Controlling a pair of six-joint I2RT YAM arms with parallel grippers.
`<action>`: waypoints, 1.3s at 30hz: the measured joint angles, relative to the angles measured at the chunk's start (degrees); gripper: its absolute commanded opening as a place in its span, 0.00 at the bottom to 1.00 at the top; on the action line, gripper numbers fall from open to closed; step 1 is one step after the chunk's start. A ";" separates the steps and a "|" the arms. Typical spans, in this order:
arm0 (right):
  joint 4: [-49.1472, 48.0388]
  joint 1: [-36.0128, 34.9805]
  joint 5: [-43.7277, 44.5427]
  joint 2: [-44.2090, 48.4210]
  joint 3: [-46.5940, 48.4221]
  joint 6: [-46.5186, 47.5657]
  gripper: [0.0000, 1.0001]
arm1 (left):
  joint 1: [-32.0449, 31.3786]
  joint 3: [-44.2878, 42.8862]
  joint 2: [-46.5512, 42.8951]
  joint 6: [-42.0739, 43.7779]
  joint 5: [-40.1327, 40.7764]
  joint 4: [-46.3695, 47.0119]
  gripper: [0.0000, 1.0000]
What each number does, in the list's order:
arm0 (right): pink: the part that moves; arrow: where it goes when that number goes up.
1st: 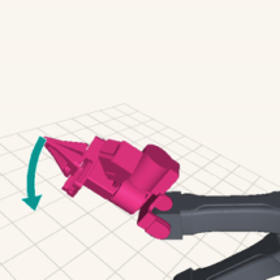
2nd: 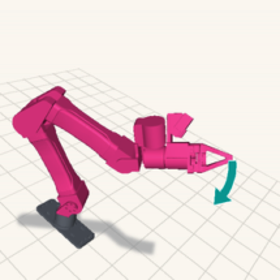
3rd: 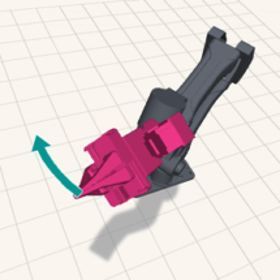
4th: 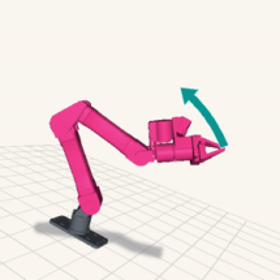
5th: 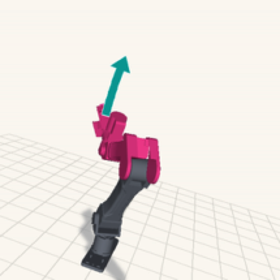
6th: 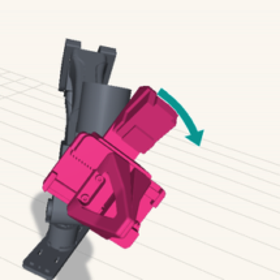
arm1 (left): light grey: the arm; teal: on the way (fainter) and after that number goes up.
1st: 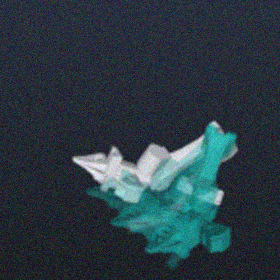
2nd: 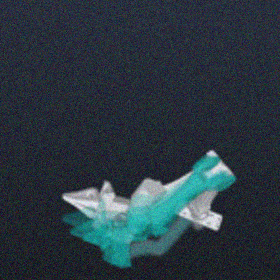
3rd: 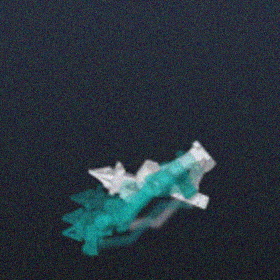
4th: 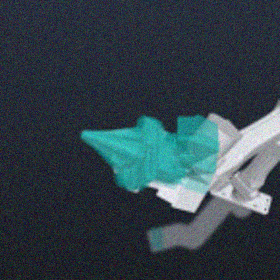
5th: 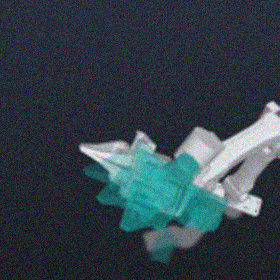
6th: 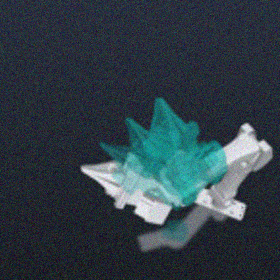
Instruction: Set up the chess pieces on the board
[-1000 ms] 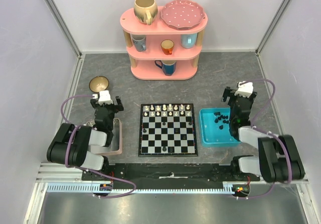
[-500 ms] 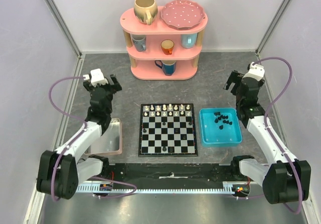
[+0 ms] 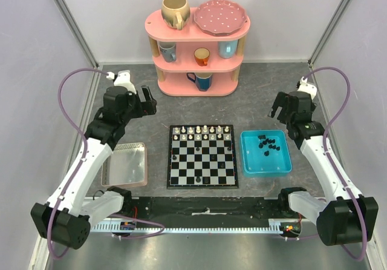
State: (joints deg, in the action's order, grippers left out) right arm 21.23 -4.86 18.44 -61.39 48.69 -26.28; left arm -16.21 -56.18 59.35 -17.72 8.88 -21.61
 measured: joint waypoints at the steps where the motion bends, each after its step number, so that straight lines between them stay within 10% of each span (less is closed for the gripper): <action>1: 0.79 0.00 -0.46 0.00 -0.02 -0.42 0.94 | 0.00 -1.57 -0.31 0.02 -2.12 -2.89 0.99; 11: 6.32 0.00 -8.13 0.04 -4.22 -4.39 0.74 | -0.04 1.46 -14.97 0.31 -9.03 -10.47 0.99; 39: 10.93 0.00 -16.50 2.91 -13.97 -9.14 0.52 | -0.04 12.87 -8.85 3.17 -19.80 -9.55 0.91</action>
State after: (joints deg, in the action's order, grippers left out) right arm 32.16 -4.86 1.93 -58.48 34.72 -35.42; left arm -16.25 -43.31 50.50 -14.55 -10.92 -31.16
